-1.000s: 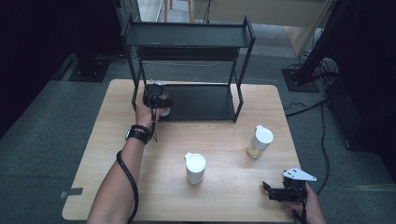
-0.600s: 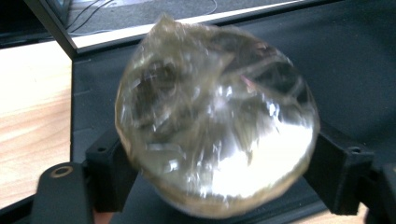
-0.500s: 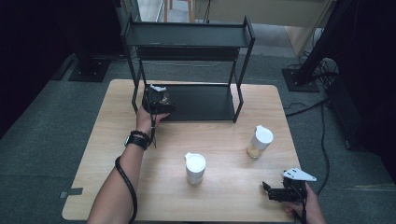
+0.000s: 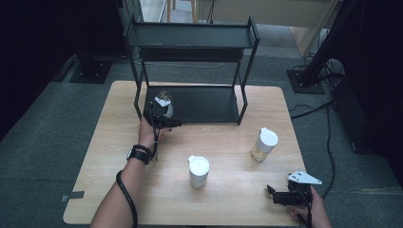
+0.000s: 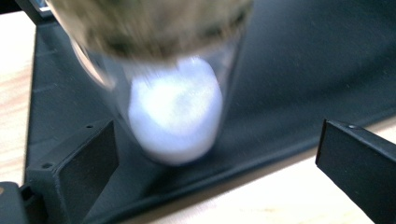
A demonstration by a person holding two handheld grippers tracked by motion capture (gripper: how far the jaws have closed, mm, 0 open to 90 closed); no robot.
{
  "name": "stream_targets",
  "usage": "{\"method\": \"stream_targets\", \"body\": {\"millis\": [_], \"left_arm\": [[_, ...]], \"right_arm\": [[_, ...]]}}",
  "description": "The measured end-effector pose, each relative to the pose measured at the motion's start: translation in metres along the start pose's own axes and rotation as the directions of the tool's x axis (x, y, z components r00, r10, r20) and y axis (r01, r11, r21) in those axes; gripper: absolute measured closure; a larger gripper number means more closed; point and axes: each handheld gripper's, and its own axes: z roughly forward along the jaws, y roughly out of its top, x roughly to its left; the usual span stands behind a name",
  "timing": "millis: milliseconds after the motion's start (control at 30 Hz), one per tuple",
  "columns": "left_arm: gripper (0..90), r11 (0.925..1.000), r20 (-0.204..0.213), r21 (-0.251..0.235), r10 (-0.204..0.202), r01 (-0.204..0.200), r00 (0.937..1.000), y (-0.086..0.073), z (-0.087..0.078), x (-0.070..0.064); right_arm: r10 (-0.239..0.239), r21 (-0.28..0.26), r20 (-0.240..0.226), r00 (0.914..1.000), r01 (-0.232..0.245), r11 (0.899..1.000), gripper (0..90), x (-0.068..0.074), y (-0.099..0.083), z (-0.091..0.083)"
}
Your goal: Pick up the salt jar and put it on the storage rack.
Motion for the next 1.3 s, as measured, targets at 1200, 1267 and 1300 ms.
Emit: {"method": "stream_targets", "body": {"millis": [1200, 1267, 1300], "left_arm": [[3.1, 0.9972, -0.051, 0.059, -0.043, 0.046, 0.9978, -0.047, -0.010, 0.008], [3.1, 0.9973, -0.052, 0.059, -0.039, 0.042, 0.9979, -0.048, -0.011, 0.007], [3.1, 0.9974, -0.049, 0.058, -0.041, 0.044, 0.9980, -0.048, -0.012, 0.007]], "right_arm": [[-0.001, -0.001, 0.003, 1.0000, 0.001, 1.000, 0.0, 0.000, 0.000, 0.000], [0.000, -0.001, 0.004, 1.0000, 0.000, 1.000, 0.0, 0.001, 0.000, 0.000], [0.000, -0.001, 0.004, 1.0000, 0.000, 1.000, 0.0, 0.001, 0.000, 0.000]]}}
